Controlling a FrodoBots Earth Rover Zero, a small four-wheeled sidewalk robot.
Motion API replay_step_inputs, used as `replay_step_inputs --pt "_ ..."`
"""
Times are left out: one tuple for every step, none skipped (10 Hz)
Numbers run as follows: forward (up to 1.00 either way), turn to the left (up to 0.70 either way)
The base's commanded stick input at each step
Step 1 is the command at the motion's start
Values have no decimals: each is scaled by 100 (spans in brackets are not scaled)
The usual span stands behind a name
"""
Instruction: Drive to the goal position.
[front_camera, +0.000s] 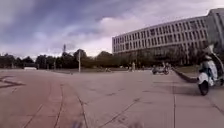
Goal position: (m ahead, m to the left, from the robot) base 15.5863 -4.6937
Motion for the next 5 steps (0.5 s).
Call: replay_step_inputs --pt "100 -30" --pt "100 -30" --pt "100 -19" --pt "100 -9" --pt "100 0"
